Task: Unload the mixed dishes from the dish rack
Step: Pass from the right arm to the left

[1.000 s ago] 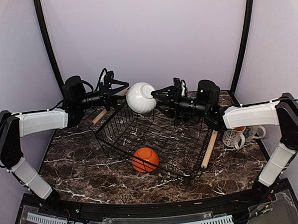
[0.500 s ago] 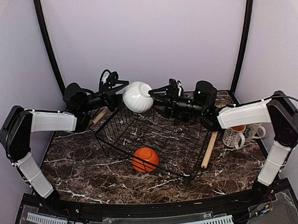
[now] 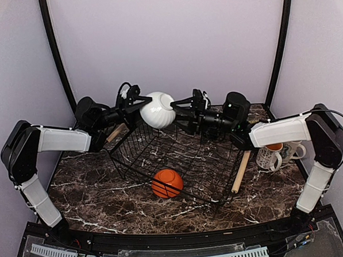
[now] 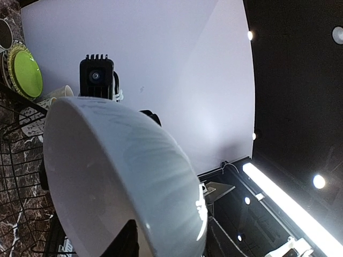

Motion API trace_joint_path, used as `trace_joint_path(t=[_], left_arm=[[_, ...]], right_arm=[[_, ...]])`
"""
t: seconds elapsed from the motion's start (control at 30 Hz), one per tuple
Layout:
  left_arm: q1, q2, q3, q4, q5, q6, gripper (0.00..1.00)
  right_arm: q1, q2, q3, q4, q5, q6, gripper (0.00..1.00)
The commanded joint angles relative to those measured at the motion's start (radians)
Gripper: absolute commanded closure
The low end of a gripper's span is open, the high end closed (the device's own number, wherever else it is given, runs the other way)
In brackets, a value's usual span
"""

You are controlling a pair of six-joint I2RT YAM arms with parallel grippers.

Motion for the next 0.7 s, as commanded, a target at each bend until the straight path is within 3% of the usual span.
trace_joint_path(t=[0.0, 0.43, 0.53, 0.67], left_arm=[[-0.014, 0.004, 0.007, 0.256, 0.003, -0.027, 0.62], [-0.028, 0.016, 0.02, 0.302, -0.029, -0.053, 0.97], [-0.029, 0.013, 0.031, 0.313, -0.035, -0.064, 0.99], [-0.027, 0.004, 0.061, 0.321, -0.047, -0.07, 0.99]], right_arm=[[-0.004, 0.008, 0.048, 0.106, -0.024, 0.011, 0.49], [-0.003, -0.005, 0.035, 0.114, -0.029, -0.004, 0.44], [-0.008, -0.02, 0.012, 0.117, -0.022, -0.022, 0.32], [-0.022, -0.051, -0.035, 0.118, -0.019, -0.068, 0.04]])
